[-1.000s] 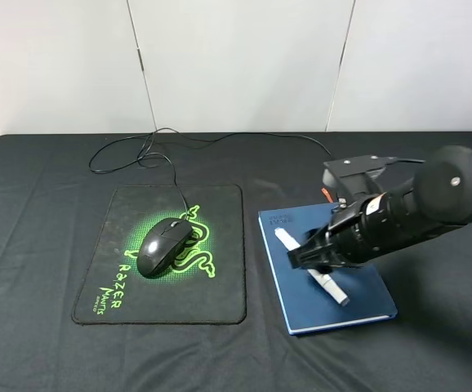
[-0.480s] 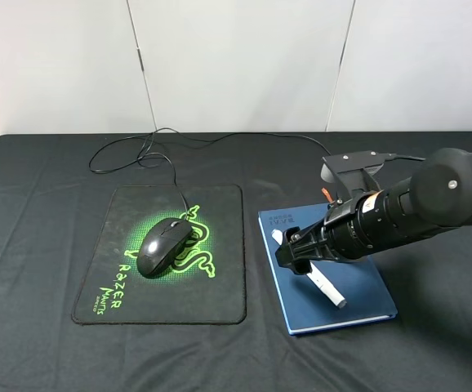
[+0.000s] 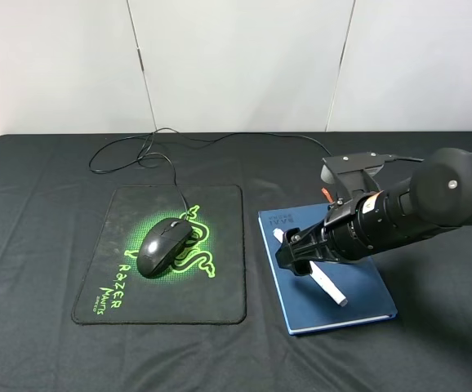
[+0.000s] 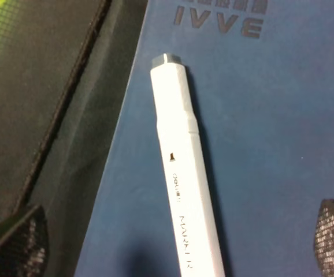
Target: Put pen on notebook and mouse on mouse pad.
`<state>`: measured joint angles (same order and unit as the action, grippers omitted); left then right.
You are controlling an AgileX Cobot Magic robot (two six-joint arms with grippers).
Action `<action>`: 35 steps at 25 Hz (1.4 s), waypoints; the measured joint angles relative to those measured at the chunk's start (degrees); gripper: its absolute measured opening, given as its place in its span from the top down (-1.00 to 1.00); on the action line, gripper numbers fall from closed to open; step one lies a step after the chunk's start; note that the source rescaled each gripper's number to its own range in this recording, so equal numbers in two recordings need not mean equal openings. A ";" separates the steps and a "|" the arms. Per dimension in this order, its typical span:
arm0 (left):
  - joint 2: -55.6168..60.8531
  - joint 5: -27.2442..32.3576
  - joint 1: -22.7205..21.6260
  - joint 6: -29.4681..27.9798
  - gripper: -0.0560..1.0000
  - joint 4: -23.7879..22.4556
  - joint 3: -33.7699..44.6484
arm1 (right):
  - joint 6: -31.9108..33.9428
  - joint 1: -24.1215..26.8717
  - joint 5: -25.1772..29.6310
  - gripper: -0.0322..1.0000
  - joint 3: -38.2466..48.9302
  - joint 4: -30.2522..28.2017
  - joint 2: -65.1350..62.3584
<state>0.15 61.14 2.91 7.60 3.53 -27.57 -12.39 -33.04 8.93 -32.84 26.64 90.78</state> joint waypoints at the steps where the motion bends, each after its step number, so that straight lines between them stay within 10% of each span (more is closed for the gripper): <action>1: 0.00 0.00 0.00 0.00 -1.00 0.00 0.00 | 0.02 0.00 0.85 -1.00 -0.16 0.00 0.00; 28: 0.00 0.00 0.00 0.00 -1.00 0.00 0.00 | 2.84 0.00 9.17 -1.00 -0.59 -0.47 -11.63; 35: 0.00 0.00 0.00 0.00 -1.00 0.00 0.00 | 10.37 0.00 12.75 -1.00 -0.59 -9.36 -22.08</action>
<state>0.15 61.14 2.91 7.60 3.53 -27.57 -2.02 -33.04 21.68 -33.43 17.28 68.70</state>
